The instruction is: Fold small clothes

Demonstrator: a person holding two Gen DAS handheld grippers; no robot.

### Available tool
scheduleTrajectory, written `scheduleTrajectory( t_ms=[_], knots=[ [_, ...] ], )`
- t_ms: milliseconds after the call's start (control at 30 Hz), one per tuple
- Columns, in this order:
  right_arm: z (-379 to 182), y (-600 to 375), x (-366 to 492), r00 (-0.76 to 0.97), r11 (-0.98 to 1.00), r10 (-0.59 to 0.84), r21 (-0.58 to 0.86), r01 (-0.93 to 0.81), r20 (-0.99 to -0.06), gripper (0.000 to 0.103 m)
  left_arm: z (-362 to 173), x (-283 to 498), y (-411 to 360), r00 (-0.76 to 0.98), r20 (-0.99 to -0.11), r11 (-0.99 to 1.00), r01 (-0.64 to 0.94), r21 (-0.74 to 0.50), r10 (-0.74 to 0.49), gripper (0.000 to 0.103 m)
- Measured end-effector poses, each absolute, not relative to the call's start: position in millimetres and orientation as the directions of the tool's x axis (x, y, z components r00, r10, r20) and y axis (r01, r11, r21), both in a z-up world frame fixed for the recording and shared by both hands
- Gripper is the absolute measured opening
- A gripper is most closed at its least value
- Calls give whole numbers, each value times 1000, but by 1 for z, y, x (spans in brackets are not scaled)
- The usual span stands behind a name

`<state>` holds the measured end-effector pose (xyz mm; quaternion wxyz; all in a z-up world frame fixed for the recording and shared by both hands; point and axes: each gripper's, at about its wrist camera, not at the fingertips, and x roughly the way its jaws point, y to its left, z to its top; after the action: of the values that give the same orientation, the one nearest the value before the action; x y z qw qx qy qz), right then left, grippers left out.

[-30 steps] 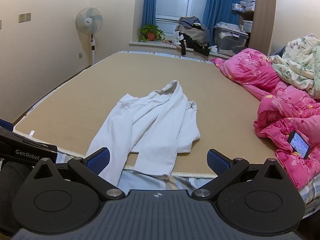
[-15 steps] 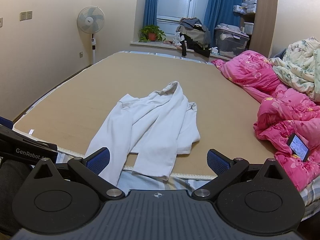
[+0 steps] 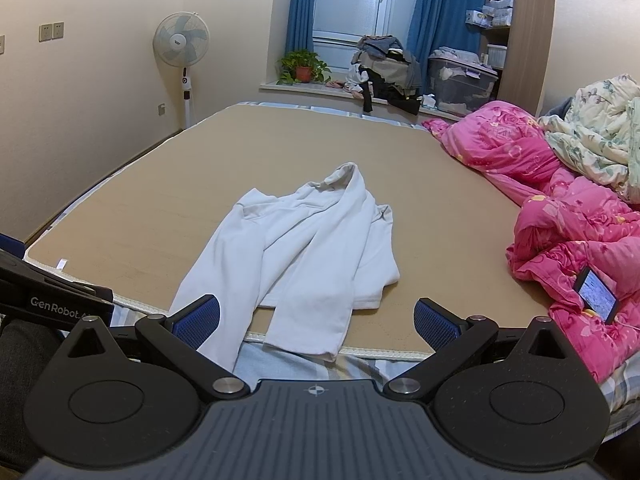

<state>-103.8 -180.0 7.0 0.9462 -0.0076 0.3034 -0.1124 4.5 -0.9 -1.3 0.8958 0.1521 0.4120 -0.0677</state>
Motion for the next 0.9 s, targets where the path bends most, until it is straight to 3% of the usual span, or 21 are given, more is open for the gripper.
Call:
scheduleTrajectory(
  t_ms=[733,900],
  knots=[
    [-1,-186,-98,777,974,-214,-74,212,-593,102,-9,9,-5,634,-773,941,256,221,10,102],
    [-7,-194,-89,768,974,-215,-76,213,-604,102,-18,27,0,585,-811,949,267,170,-19,102]
  ],
)
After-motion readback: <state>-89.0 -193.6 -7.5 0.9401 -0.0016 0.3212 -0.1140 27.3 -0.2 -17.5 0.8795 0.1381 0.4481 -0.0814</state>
